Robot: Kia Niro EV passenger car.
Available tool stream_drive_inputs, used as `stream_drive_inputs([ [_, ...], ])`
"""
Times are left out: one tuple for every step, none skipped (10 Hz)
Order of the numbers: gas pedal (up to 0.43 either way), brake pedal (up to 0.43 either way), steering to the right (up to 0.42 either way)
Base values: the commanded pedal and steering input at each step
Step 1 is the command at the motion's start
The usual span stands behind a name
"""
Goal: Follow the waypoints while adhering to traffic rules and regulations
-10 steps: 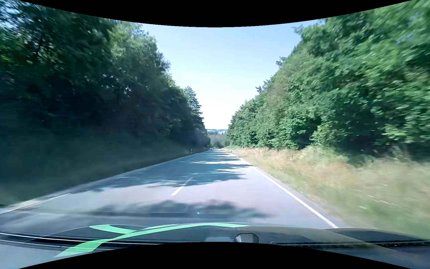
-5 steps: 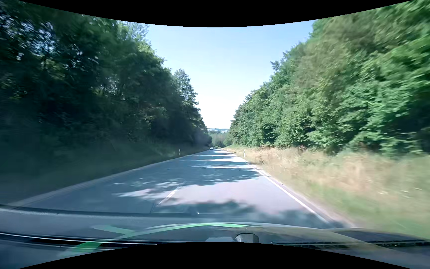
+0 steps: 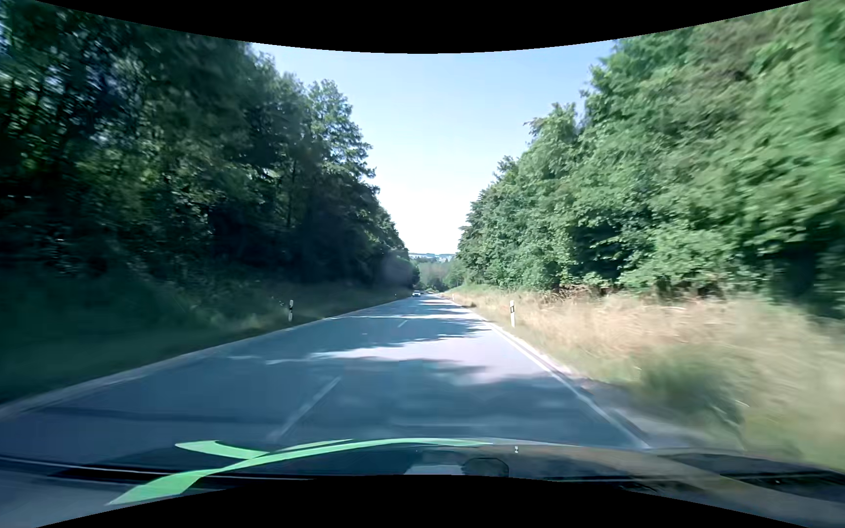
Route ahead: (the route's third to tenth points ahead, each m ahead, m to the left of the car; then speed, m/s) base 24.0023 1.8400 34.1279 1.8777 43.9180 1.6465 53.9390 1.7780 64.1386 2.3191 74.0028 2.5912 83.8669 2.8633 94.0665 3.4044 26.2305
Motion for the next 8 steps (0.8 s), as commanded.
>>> stream_drive_inputs([
  [0.197, 0.0, -0.007],
  [0.177, 0.0, -0.007],
  [0.157, 0.0, -0.008],
  [0.138, 0.0, -0.008],
  [0.118, 0.0, -0.008],
  [0.11, 0.0, -0.008],
  [0.098, 0.0, -0.007],
  [0.087, 0.0, -0.006],
])
